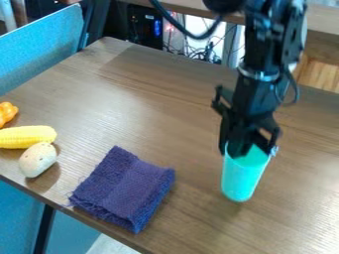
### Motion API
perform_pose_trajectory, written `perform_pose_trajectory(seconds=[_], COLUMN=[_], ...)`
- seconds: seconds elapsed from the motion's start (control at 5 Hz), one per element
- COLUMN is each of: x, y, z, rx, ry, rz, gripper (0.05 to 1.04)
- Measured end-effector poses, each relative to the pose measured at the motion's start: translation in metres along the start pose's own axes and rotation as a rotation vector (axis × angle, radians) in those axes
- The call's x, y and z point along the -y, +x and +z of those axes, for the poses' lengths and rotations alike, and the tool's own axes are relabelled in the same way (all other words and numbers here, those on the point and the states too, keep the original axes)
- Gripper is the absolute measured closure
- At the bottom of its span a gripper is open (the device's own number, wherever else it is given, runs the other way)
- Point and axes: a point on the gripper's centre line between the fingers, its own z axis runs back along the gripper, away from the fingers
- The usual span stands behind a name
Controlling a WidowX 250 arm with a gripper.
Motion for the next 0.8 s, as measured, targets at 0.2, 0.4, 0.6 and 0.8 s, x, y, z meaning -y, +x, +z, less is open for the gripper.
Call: perform_pose_trajectory(seconds=[0.2, 0.4, 0.6, 0.8], x=[-0.021, -0.053, -0.094, -0.134], y=[-0.016, -0.026, -0.051, -0.077], z=[0.014, 0.016, 0.014, 0.016], rx=[0.045, 0.049, -0.002, 0.018], ry=[0.019, 0.023, 0.021, -0.01], rz=[0.057, 0.092, 0.152, 0.226], gripper=[0.985, 0.985, 0.985, 0.985])
